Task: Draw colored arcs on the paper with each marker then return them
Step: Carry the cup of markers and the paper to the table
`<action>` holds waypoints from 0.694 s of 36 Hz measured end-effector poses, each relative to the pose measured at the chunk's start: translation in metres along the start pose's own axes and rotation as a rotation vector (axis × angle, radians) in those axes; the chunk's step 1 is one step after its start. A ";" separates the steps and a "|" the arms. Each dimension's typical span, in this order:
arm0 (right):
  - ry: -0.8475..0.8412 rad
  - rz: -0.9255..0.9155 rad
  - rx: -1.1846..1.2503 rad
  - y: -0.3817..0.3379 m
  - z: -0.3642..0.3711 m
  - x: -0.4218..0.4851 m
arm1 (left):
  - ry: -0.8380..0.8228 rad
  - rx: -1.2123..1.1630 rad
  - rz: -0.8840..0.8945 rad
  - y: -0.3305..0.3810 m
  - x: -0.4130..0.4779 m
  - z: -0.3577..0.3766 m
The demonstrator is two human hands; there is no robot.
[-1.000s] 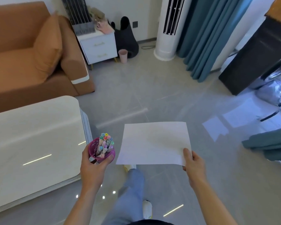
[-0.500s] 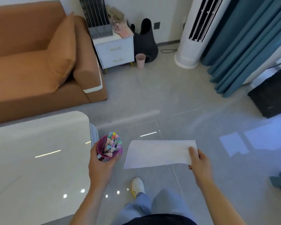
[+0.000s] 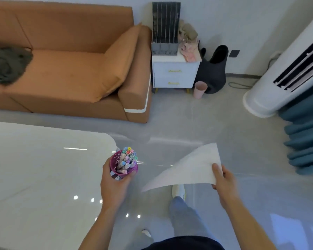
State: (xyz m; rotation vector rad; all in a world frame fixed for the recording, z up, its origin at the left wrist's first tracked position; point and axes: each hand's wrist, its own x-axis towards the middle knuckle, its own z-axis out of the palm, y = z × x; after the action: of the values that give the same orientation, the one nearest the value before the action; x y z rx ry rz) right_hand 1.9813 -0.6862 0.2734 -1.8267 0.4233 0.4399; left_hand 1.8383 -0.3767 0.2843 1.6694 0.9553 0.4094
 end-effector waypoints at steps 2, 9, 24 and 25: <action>-0.043 -0.016 -0.024 -0.022 0.004 0.028 | 0.046 -0.017 -0.022 0.010 0.012 0.012; -0.193 -0.075 -0.100 -0.099 0.036 0.108 | 0.224 -0.070 -0.070 0.045 0.040 0.042; -0.431 -0.156 -0.247 -0.197 0.194 0.208 | 0.485 -0.101 -0.198 0.048 0.153 0.033; -0.444 -0.160 -0.260 -0.203 0.206 0.214 | 0.496 -0.108 -0.207 0.047 0.164 0.031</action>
State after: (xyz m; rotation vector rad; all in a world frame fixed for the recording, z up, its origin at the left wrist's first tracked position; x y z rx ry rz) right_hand 2.2494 -0.4455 0.2762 -1.9235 -0.0896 0.7958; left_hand 1.9780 -0.2737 0.2839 1.3767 1.4289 0.7402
